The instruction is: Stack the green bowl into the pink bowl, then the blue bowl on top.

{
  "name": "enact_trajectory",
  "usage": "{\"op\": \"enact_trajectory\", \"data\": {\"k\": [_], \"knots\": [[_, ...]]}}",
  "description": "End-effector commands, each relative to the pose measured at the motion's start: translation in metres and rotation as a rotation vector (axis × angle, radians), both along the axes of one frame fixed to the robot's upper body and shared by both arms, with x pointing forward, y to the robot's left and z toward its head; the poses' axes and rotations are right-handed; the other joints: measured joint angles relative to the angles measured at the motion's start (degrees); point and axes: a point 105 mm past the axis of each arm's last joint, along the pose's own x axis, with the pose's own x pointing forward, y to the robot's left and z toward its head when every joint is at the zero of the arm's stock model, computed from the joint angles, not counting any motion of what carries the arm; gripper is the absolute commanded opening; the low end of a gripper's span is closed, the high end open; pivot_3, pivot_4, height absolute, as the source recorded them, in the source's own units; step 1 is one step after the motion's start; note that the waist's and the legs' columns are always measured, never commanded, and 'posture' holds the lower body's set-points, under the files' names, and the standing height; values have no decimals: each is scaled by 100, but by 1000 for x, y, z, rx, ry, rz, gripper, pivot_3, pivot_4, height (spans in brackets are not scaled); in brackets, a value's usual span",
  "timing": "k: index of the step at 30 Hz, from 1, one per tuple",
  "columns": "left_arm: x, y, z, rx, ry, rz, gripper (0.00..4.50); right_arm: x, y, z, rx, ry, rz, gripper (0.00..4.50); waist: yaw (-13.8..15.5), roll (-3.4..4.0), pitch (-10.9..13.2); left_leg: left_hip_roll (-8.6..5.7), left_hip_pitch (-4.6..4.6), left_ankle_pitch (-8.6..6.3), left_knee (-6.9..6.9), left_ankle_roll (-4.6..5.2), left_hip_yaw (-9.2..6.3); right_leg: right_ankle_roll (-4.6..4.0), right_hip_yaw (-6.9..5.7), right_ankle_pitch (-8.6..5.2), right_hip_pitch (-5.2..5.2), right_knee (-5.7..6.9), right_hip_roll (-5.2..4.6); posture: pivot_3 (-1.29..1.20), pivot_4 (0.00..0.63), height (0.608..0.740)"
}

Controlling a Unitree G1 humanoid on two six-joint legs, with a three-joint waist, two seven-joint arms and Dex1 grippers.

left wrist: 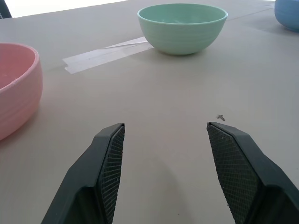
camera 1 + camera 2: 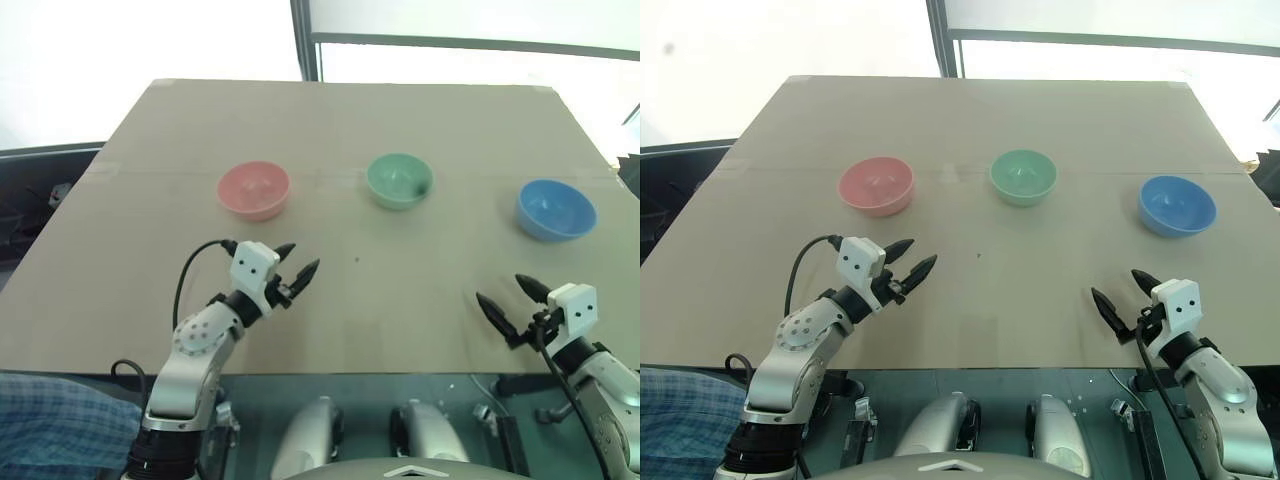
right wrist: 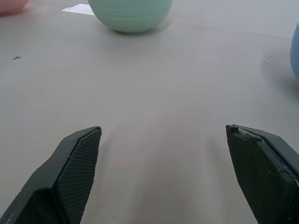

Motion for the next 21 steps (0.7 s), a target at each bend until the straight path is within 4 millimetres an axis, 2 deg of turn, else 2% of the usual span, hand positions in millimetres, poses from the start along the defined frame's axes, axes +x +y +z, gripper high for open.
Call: {"op": "enact_trajectory", "data": {"k": [1,4,7,9,16,21], "knots": [[0,-6,11,-6,-51,-23,2961,0,-2,13,-15,-53,9,4500,4,0,0,0,0,0,0,0,0,0,0,0,0,0,0,0,150,740],[1,-6,10,-6,-49,-26,2961,-3,4,17,-17,-58,49,4500,3,0,0,0,0,0,1,0,0,1,0,0,1,0,0,0,150,740],[1,-9,9,-15,-44,-36,2961,1,13,22,-160,-78,74,4500,1,4,-3,0,0,0,0,0,0,1,0,0,1,0,0,0,150,740],[1,-11,9,-17,-43,-40,2961,2,21,26,-176,-83,99,4500,-1,4,-4,0,0,0,2,0,0,1,0,0,1,0,0,0,150,740],[6,-14,13,-5,-60,-49,2961,-1,63,62,-71,-116,253,4500,1,3,-5,1,0,0,4,0,0,1,-1,1,1,1,2,0,150,740],[20,-7,22,67,-101,-14,2961,-4,88,84,10,-123,336,4500,12,0,-6,0,-1,0,5,0,-3,1,-3,1,1,1,2,0,150,740]]}}
